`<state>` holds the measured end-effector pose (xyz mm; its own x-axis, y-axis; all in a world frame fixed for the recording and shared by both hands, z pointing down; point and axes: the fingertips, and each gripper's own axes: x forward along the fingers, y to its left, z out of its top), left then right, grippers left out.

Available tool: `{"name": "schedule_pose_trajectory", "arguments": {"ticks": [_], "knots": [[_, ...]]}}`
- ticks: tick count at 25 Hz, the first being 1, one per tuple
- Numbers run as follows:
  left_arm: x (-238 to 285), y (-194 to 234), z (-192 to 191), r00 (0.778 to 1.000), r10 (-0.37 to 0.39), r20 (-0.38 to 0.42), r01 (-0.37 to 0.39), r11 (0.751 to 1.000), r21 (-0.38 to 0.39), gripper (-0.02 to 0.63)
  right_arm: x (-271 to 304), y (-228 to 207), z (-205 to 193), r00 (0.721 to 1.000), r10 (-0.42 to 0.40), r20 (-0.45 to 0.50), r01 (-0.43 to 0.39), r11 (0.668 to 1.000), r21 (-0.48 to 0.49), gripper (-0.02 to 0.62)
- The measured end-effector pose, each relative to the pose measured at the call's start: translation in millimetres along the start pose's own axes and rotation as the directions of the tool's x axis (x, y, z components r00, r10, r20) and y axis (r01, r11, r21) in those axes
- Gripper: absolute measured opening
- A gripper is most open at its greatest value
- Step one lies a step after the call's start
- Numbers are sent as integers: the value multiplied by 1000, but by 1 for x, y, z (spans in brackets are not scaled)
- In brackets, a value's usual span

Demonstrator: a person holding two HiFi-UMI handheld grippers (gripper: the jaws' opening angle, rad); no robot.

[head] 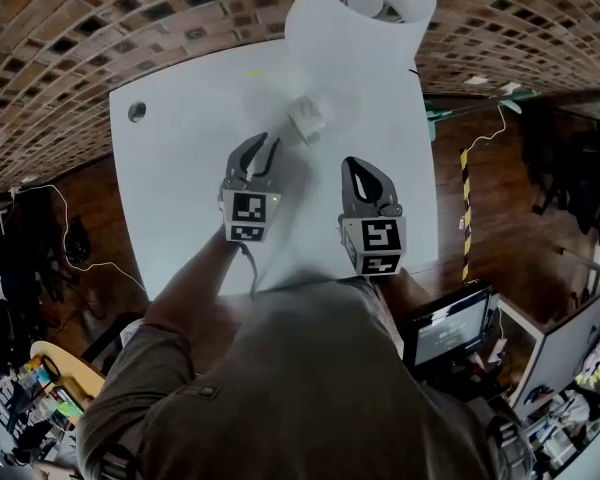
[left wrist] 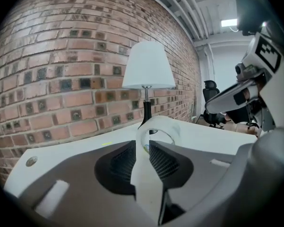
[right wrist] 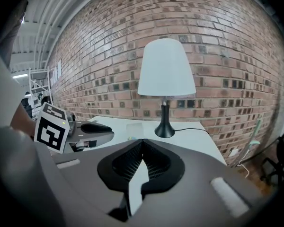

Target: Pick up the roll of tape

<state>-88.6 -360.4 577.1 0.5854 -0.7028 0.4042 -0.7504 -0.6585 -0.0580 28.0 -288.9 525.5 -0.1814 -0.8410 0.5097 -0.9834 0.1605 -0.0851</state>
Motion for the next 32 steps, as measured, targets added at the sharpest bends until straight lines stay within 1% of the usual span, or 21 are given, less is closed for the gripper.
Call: {"name": "schedule_pose_trajectory", "arguments": {"ticks": [4, 8, 16, 19, 25, 29, 32], "knots": [[21, -1, -5, 1000, -31, -2, 31, 997, 66, 131, 9, -8, -4, 1000, -5, -16, 5, 1000, 12, 14], [39, -1, -13, 998, -61, -22, 63, 992, 113, 174, 15, -13, -9, 999, -8, -33, 9, 1000, 24, 15], [69, -4, -10, 989, -145, -4, 144, 982, 124, 256, 24, -21, -23, 997, -7, -75, 10, 999, 41, 15], [78, -8, -7, 983, -181, 2, 179, 976, 124, 269, 27, -25, -25, 996, -8, -85, 12, 999, 43, 15], [90, -17, -2, 969, -244, 23, 241, 965, 99, 275, 30, -33, -29, 995, -18, -97, 22, 999, 46, 15], [97, -24, 3, 956, -290, 34, 285, 952, 108, 275, 29, -37, -30, 994, -23, -103, 28, 998, 49, 15], [102, -28, 8, 951, -307, 40, 300, 946, 120, 275, 28, -40, -31, 994, -27, -104, 32, 998, 51, 15]]}}
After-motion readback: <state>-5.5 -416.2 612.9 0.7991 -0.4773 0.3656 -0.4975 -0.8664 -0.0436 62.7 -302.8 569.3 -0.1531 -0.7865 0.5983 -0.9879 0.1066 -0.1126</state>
